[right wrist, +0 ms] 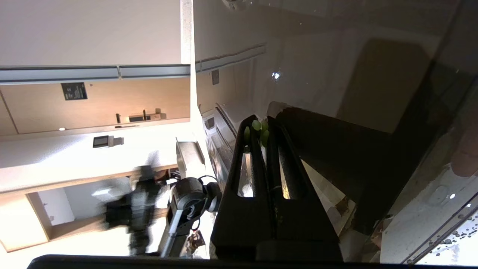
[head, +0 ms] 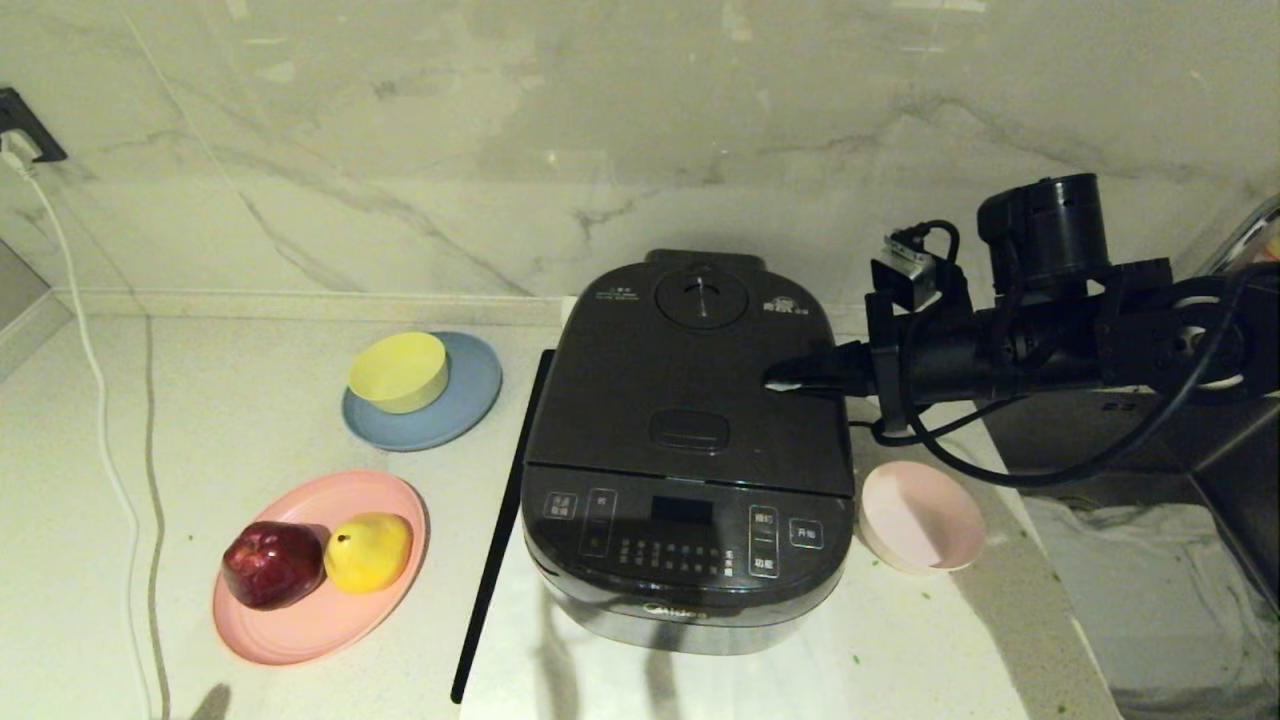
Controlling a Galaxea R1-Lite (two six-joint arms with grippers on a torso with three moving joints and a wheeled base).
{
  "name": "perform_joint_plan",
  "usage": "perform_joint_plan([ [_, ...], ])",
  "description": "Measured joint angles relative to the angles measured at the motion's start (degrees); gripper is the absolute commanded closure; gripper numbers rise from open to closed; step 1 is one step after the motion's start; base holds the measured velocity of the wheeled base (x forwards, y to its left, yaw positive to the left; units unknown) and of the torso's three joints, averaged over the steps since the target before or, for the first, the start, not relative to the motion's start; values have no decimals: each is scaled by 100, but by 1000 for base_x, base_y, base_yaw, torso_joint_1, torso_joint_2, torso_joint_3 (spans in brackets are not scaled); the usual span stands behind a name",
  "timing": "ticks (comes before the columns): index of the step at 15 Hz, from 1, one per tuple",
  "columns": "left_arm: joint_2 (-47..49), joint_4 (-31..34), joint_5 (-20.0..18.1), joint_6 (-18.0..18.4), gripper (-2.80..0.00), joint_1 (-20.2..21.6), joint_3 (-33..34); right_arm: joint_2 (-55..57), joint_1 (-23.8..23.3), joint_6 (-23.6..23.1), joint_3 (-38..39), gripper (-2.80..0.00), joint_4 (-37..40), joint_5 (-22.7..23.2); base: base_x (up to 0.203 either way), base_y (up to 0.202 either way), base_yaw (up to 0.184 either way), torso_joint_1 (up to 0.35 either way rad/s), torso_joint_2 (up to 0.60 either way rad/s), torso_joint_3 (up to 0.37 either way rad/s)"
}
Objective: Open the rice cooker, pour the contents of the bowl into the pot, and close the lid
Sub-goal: Close the rice cooker
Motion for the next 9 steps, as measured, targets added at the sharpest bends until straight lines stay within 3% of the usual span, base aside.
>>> perform_joint_plan([
  [3, 1114, 20, 20, -249, 0, 0, -1802, -22, 7, -11, 5, 0, -1, -7, 0, 0, 0, 0, 0, 0],
  [5, 2296, 46, -9, -606, 0, -2, -3017, -23, 11, -13, -22, 0, 0, -5, 0, 0, 0, 0, 0, 0],
  [7, 3625, 79, -97, -1171, 0, -88, -4092, -12, 11, -24, -39, 0, -2, -4, 0, 0, 0, 0, 0, 0],
  [9, 4950, 183, -229, -1901, 0, -518, -4959, 10, 15, -34, -50, 0, -35, -1, 0, 0, 0, 0, 0, 0],
])
